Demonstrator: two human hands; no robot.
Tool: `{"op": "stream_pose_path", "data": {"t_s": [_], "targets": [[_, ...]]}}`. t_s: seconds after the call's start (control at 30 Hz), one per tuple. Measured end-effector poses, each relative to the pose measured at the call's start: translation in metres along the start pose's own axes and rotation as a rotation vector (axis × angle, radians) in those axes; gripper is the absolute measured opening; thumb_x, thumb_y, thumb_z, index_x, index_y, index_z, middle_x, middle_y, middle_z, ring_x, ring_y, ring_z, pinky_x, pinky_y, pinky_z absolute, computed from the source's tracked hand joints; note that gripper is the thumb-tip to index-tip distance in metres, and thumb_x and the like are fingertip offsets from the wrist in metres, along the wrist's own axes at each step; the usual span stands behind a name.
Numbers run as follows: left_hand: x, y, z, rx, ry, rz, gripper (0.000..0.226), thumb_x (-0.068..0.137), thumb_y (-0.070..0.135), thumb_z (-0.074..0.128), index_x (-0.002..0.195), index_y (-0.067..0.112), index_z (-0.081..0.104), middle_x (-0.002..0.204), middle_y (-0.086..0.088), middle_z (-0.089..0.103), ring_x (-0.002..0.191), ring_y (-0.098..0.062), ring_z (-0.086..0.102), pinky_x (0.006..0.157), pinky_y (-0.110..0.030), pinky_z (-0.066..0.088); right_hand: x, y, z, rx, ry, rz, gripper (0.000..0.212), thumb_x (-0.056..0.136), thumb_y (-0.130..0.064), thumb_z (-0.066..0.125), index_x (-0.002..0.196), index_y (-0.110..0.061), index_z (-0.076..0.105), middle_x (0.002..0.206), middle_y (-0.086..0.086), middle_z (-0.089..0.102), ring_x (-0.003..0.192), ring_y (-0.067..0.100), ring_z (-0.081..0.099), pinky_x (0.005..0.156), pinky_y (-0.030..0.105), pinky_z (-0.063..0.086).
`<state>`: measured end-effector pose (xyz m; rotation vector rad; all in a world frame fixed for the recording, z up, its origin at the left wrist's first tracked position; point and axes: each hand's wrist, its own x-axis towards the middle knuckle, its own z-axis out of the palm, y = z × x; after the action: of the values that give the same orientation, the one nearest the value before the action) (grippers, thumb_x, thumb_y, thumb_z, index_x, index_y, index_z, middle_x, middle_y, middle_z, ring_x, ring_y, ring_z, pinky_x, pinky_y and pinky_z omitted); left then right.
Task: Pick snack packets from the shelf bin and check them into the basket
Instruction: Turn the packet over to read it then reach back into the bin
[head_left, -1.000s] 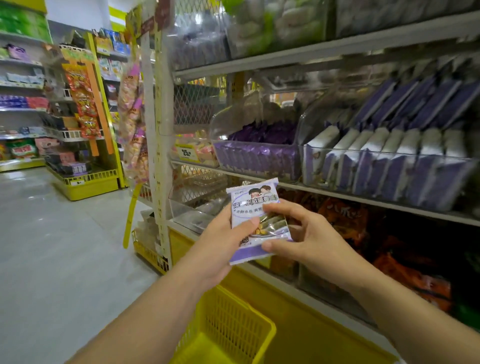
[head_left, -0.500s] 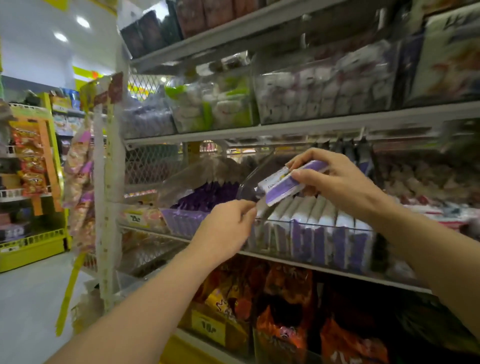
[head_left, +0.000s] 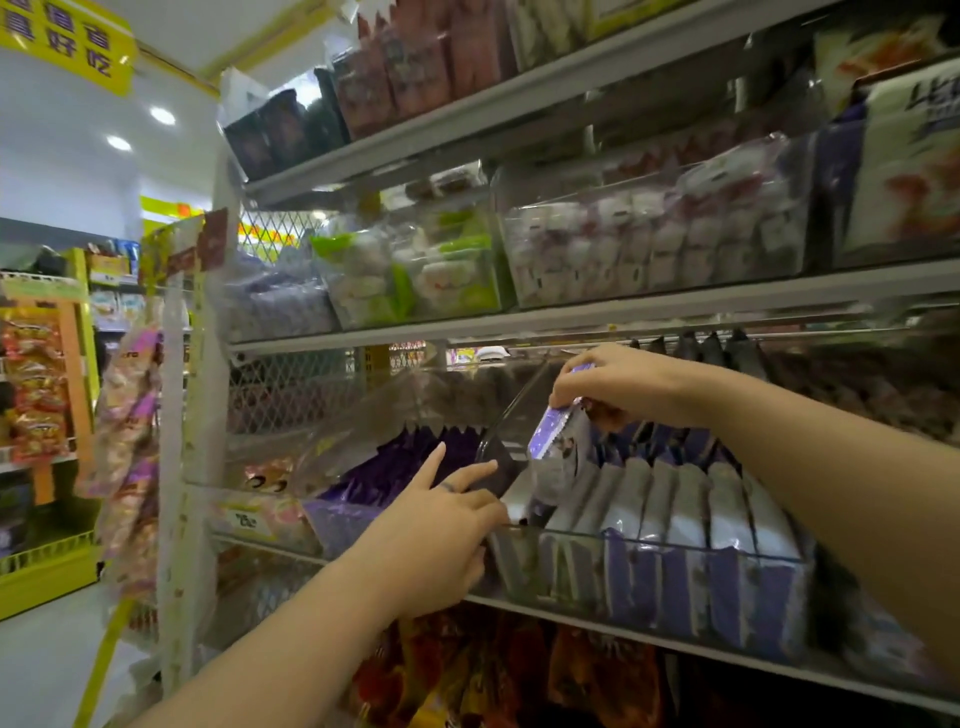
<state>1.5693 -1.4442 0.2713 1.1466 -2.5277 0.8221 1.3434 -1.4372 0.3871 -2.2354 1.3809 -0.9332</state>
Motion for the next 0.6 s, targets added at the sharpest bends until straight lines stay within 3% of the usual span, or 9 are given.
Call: {"op": "stream_pose_path", "data": {"t_s": [0.13, 0.27, 0.37, 0.47, 0.53, 0.6], "targets": [[-0.004, -0.005, 0.004, -0.003, 0.018, 0.030, 0.043, 0.093, 0.027, 0.042, 0.135, 0.029, 0.046, 0.142, 0.013, 0.048, 0.149, -0.008, -0.002, 0.112, -0.040, -0.025, 0.014, -0.003, 0.004, -0.181, -0.038, -0.006, 0.026, 0.077, -0.032, 0.067, 0.083, -0.007, 0.066, 0.061, 0.001, 0.055, 0.052, 0.014, 0.051, 0.050, 0.023, 0.043], [-0.006, -0.003, 0.008, -0.018, 0.049, 0.029, 0.039, 0.094, 0.026, 0.041, 0.133, 0.028, 0.047, 0.140, 0.012, 0.049, 0.149, -0.008, -0.002, 0.114, -0.041, -0.022, 0.023, 0.005, 0.035, -0.590, -0.042, -0.119, 0.021, 0.078, -0.043, 0.068, 0.085, -0.023, 0.064, 0.077, -0.009, 0.061, 0.068, 0.002, 0.055, 0.053, 0.020, 0.040], [-0.008, -0.003, 0.011, -0.016, 0.075, 0.030, 0.040, 0.094, 0.026, 0.040, 0.134, 0.029, 0.047, 0.142, 0.012, 0.049, 0.149, -0.008, -0.002, 0.115, -0.040, -0.019, 0.026, 0.015, 0.048, -0.659, 0.016, -0.174, 0.024, 0.082, -0.045, 0.066, 0.087, -0.023, 0.059, 0.074, -0.010, 0.055, 0.065, 0.003, 0.050, 0.050, 0.020, 0.034], [-0.008, -0.003, 0.012, -0.012, 0.090, 0.034, 0.040, 0.095, 0.024, 0.041, 0.134, 0.028, 0.047, 0.142, 0.010, 0.049, 0.149, -0.010, 0.000, 0.115, -0.040, -0.019, 0.022, 0.023, 0.057, -0.762, -0.013, -0.211, 0.032, 0.083, -0.045, 0.067, 0.104, -0.023, 0.059, 0.077, -0.012, 0.053, 0.069, 0.007, 0.052, 0.056, 0.022, 0.040], [-0.008, -0.003, 0.013, -0.013, 0.094, 0.032, 0.040, 0.095, 0.023, 0.042, 0.134, 0.027, 0.047, 0.141, 0.010, 0.050, 0.150, -0.010, 0.000, 0.116, -0.039, -0.017, 0.017, 0.028, 0.067, -0.808, -0.072, -0.231, 0.038, 0.085, -0.044, 0.065, 0.114, -0.021, 0.060, 0.091, -0.007, 0.061, 0.079, 0.011, 0.055, 0.065, 0.022, 0.045], [-0.010, -0.002, 0.015, -0.047, 0.102, 0.029, 0.039, 0.095, 0.022, 0.042, 0.133, 0.027, 0.046, 0.140, 0.010, 0.050, 0.148, -0.006, -0.004, 0.116, -0.036, -0.017, 0.012, 0.032, 0.076, -0.764, -0.146, -0.249, 0.040, 0.090, -0.046, 0.057, 0.120, -0.021, 0.060, 0.105, -0.004, 0.064, 0.080, 0.007, 0.052, 0.064, 0.016, 0.038]]}}
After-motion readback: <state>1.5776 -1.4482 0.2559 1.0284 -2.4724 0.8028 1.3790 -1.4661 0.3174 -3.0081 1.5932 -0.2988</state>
